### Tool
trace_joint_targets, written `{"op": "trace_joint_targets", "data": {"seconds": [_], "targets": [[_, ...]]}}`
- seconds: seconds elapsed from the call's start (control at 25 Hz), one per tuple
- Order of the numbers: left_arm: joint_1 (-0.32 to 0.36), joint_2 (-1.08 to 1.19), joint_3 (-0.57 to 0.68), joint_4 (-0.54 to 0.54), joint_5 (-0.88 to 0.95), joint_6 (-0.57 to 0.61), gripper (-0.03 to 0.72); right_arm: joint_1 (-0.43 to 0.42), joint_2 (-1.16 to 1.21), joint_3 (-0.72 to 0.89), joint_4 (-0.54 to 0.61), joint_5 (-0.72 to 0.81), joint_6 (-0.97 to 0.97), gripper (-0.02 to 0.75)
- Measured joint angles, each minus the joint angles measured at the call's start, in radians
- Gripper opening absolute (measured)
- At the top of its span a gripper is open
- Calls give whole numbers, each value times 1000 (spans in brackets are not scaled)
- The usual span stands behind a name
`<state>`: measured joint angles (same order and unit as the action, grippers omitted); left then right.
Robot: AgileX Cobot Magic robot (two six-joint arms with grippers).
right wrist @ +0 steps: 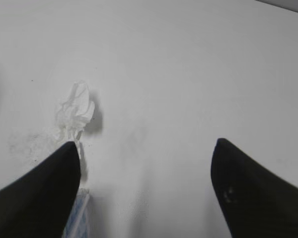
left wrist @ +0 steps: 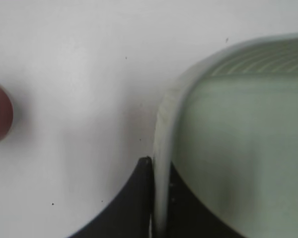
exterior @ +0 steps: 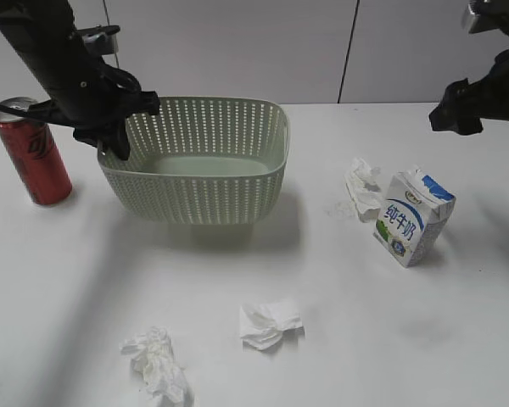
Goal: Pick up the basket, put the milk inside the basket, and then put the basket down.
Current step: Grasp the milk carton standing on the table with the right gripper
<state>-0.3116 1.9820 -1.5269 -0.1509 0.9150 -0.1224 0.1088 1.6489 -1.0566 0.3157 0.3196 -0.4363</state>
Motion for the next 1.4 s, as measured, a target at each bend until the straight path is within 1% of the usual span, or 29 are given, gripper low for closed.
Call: {"op": "trace_joint_targets", "data": {"seconds": [0.12, 0.24, 0.36, 0.6, 0.76, 0.96, 1.4], "targets": [[0, 0, 0, 0, 4, 0, 0, 0, -57, 0, 0, 73, 0, 625], [0, 0, 0, 0, 9, 0, 0, 0, -127, 0, 0, 195, 5, 622], [0, 0, 0, 0, 13, 0, 0, 0, -201, 0, -7, 335, 54, 606], [0, 0, 0, -1, 16, 0, 0, 0, -364, 0, -105, 609, 248, 596], [0, 0, 0, -17, 18, 0, 0, 0, -478, 10, -170, 734, 328, 595], [0, 0, 0, -31, 23, 0, 0, 0, -677, 89, -181, 760, 357, 594], [0, 0, 0, -33, 26, 0, 0, 0, -1190, 345, -182, 751, 363, 594]]}}
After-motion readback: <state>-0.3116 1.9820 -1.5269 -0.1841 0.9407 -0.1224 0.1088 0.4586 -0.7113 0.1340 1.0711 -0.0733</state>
